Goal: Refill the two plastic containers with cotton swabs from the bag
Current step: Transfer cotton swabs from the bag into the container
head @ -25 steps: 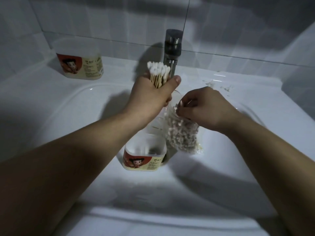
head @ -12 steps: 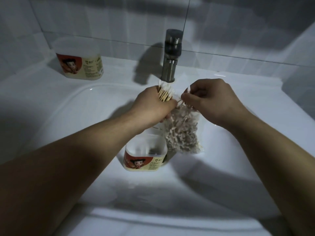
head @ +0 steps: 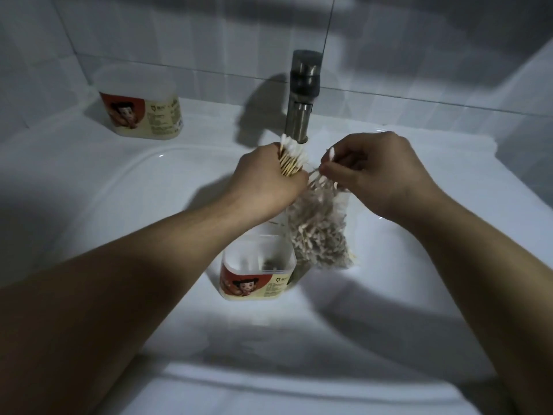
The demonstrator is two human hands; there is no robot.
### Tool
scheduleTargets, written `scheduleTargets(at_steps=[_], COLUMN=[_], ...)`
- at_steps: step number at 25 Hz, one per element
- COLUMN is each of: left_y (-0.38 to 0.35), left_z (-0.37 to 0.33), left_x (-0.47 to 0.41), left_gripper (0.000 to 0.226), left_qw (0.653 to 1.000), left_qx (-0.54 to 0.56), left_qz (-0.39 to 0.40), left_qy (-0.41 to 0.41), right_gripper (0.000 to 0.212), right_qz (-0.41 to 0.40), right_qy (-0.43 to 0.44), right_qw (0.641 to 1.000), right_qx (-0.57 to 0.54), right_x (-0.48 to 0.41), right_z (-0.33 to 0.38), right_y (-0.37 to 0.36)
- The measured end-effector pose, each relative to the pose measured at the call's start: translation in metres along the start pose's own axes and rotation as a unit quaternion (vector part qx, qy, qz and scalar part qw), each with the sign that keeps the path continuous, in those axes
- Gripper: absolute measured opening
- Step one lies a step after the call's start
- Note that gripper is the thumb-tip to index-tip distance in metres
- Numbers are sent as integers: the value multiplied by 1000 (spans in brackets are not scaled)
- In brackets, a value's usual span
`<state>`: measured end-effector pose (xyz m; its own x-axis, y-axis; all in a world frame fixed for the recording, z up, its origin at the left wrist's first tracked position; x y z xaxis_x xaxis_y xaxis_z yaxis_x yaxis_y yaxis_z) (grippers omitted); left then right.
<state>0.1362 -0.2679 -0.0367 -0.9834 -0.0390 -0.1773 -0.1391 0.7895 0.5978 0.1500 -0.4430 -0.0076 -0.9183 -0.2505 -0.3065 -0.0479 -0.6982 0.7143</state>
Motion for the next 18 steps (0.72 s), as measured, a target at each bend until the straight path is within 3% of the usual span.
scheduleTargets(at_steps=[4, 8, 12, 16, 18], left_y=[-3, -6, -3, 6, 4], left_z=[-1, -1, 1, -7, -10], left_x=[3, 3, 2, 4, 3], left_gripper=[9, 10, 7, 12, 14], left_qw=[998, 997, 997, 986, 985], left_qx=[11, 14, 62, 117, 122], left_qz=[61, 79, 19, -111, -103], left_qy=[2, 9, 32, -47, -64], right_gripper=[3, 5, 9, 10, 11], right_qz=[-89, -53, -18, -12, 25], right_qy=[8, -17, -30, -39, -38], right_qw=[995, 996, 998, 994, 996], right_qx=[-34, -67, -58, -99, -75], right_x=[-2, -5, -7, -7, -5], right_z=[-1, -5, -8, -9, -8], right_y=[10, 8, 4, 3, -1])
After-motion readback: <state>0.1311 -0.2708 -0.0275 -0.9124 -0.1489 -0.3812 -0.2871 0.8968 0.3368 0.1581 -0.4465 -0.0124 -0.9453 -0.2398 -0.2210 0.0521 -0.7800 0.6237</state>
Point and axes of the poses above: each hand's wrist, its own x-axis away from the middle knuckle, its own y-axis out of the back of the hand, z = x × y, the point moved 2 cm from there along -x, towards the middle knuckle, and after that the axes turned 2 degrees about z, right-handed, at the moved point
